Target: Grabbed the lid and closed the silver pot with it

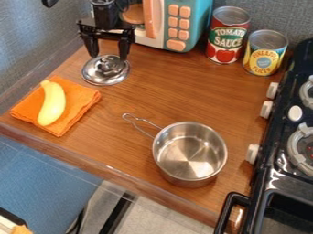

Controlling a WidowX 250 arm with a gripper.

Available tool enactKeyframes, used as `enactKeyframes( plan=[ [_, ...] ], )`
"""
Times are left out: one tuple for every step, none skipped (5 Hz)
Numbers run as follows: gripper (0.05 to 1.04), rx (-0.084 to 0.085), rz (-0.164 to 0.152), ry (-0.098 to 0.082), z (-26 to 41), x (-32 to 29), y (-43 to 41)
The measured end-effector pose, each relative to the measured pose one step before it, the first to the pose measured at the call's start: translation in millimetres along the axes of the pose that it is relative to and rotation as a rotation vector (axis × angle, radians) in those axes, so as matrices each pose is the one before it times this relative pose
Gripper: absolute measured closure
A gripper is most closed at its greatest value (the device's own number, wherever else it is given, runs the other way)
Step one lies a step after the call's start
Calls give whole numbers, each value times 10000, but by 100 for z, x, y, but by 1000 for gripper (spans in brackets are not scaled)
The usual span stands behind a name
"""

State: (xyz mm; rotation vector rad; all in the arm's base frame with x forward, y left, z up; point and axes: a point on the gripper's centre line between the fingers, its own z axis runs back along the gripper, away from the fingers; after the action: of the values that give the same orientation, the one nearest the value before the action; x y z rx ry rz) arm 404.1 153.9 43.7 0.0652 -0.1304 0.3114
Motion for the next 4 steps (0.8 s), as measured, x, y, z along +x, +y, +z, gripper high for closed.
enactKeyframes(
  plan=[
    [83,33,14,-28,-105,22,236],
    [85,68,-107,139,-655,-613,65],
    [105,77,-30,66,-469,-444,330],
    [176,40,20,-29,-68,1,120]
  ],
)
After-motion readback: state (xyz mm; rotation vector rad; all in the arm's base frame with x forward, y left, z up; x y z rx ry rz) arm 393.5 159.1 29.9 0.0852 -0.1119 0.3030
